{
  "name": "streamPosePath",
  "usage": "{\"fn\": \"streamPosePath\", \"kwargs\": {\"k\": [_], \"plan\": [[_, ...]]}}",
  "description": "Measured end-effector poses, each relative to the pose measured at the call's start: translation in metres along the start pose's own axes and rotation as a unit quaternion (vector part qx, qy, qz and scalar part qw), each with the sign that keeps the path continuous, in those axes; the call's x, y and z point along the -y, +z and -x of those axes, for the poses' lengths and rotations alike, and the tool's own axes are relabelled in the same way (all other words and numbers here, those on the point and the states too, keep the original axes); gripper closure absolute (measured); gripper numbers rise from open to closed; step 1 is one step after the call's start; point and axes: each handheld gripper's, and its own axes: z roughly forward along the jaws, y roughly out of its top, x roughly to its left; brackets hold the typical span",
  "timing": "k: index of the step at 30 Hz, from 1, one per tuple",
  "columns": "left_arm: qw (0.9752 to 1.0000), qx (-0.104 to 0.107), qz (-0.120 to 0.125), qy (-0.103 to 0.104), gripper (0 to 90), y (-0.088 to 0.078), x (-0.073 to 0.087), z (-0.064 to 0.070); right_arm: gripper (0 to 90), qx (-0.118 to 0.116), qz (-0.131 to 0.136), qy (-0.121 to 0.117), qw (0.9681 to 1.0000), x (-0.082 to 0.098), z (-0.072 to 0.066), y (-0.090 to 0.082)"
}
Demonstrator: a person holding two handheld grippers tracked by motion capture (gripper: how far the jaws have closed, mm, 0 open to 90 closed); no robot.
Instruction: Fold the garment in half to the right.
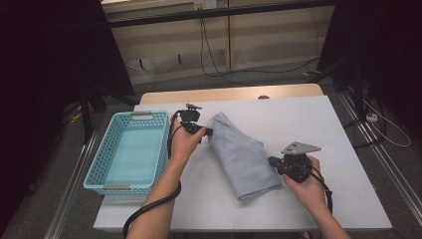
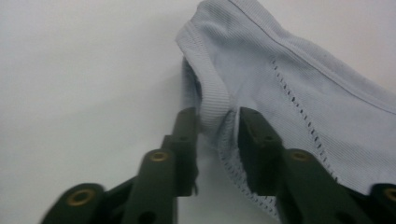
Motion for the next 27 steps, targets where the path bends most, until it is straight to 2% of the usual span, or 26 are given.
{"fn": "streamPosePath", "kwargs": {"k": [4,6,8,11,20,24,27], "plan": [[1.0,-0.001,0.005,0.006,43.5,-0.007,0.003,0.004,75.4,-0.004,0.004,-0.006,1.0,0.0,0.0,-0.004],[0.9999,0.002,0.005,0.011,39.5,-0.011,0.006,0.006,69.9,-0.003,0.005,-0.009,0.9999,0.0,-0.001,-0.006],[0.9998,0.018,0.004,0.004,33.2,-0.014,0.01,0.006,61.5,-0.002,0.003,-0.009,0.9999,0.001,-0.001,-0.007],[0.9998,0.012,0.003,0.017,26.9,-0.018,0.017,0.007,55.5,-0.004,0.0,-0.005,1.0,0.003,0.0,-0.008],[0.9989,0.028,0.021,0.033,20.5,-0.033,0.035,0.016,38.4,-0.015,0.005,-0.008,0.9998,0.004,-0.001,-0.015],[0.9983,0.043,0.025,0.03,19.3,-0.036,0.04,0.021,34.1,-0.006,0.003,-0.009,0.9999,0.007,0.001,-0.017],[0.9983,0.049,0.018,0.026,18.1,-0.035,0.045,0.025,31.9,-0.004,0.0,-0.004,1.0,0.009,0.003,-0.019]]}}
